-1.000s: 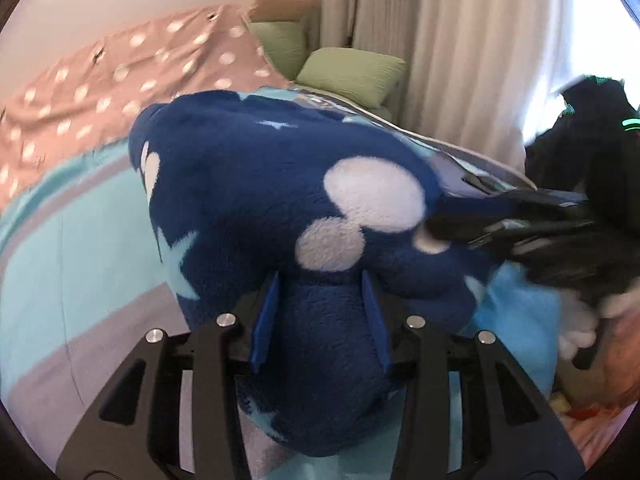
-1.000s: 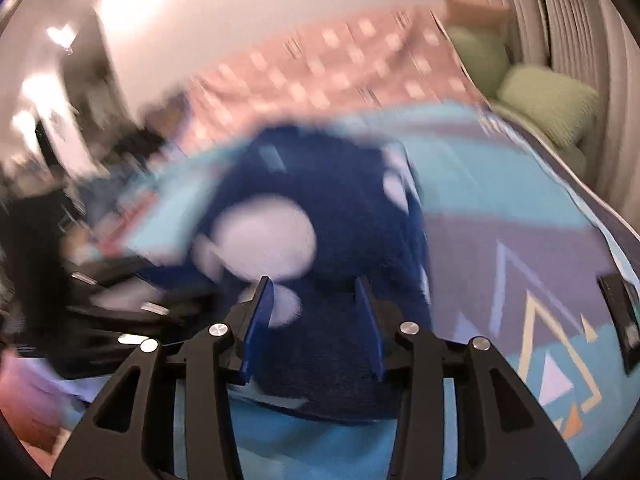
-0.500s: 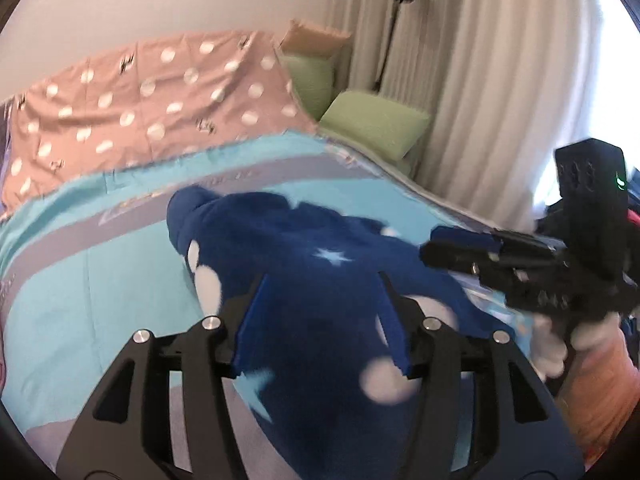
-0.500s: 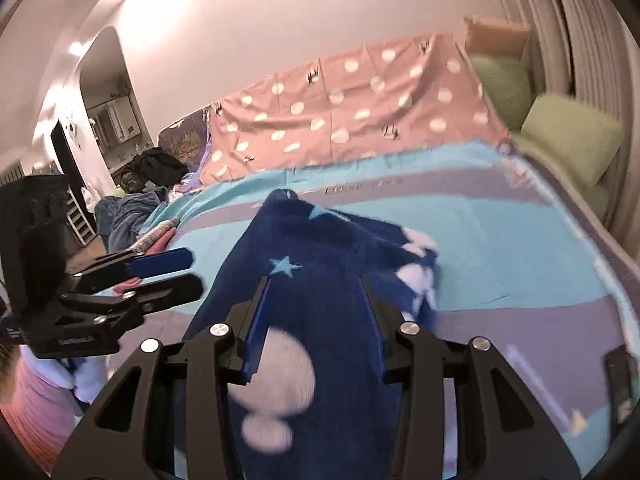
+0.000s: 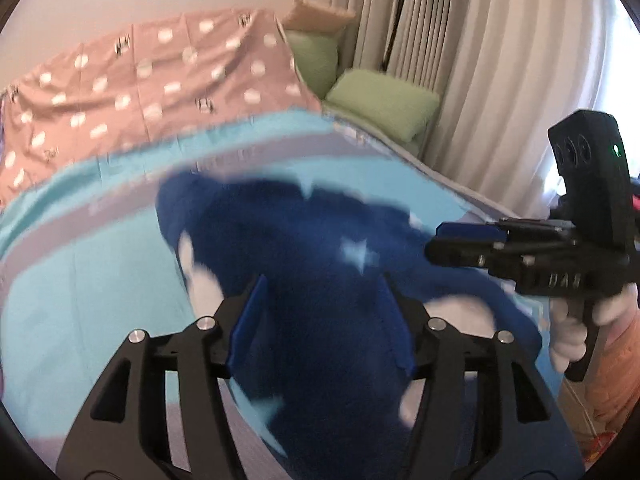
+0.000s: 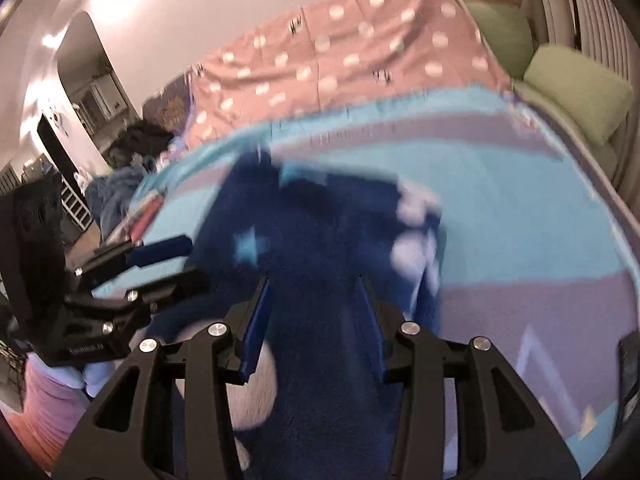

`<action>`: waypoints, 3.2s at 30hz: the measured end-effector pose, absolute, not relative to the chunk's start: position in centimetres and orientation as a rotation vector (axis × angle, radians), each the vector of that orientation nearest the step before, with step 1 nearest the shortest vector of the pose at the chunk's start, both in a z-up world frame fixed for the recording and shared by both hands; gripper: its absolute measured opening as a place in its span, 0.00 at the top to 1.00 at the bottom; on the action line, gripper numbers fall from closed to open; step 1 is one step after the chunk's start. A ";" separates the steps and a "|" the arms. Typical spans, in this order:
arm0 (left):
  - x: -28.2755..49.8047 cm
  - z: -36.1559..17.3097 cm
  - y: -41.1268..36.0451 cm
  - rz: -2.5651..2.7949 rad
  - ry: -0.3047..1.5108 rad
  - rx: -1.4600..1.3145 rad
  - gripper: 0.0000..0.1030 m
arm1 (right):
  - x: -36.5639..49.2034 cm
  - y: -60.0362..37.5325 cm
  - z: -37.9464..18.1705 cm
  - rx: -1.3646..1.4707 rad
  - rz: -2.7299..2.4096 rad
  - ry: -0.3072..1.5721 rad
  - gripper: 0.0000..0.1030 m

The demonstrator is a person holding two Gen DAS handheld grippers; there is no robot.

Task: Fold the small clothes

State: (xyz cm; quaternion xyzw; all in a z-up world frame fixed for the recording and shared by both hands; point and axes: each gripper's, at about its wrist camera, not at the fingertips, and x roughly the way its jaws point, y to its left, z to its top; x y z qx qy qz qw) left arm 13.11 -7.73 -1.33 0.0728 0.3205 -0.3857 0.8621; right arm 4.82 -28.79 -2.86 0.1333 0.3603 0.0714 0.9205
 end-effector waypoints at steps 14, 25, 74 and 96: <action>23.1 -8.2 -12.2 -0.688 0.801 0.261 0.42 | 16.3 -29.8 -11.5 0.383 0.267 0.972 0.54; 22.6 -8.3 -12.0 -0.678 0.768 0.249 0.42 | 16.8 -28.3 -10.8 0.265 0.197 0.962 0.53; 8.2 -10.7 -1.5 -0.887 0.937 -0.274 0.02 | -7.5 -31.8 -12.7 0.837 0.358 1.020 0.03; 7.9 -11.6 -1.1 -0.902 0.923 -0.297 0.02 | -5.5 -27.6 -11.9 1.013 0.178 0.945 0.01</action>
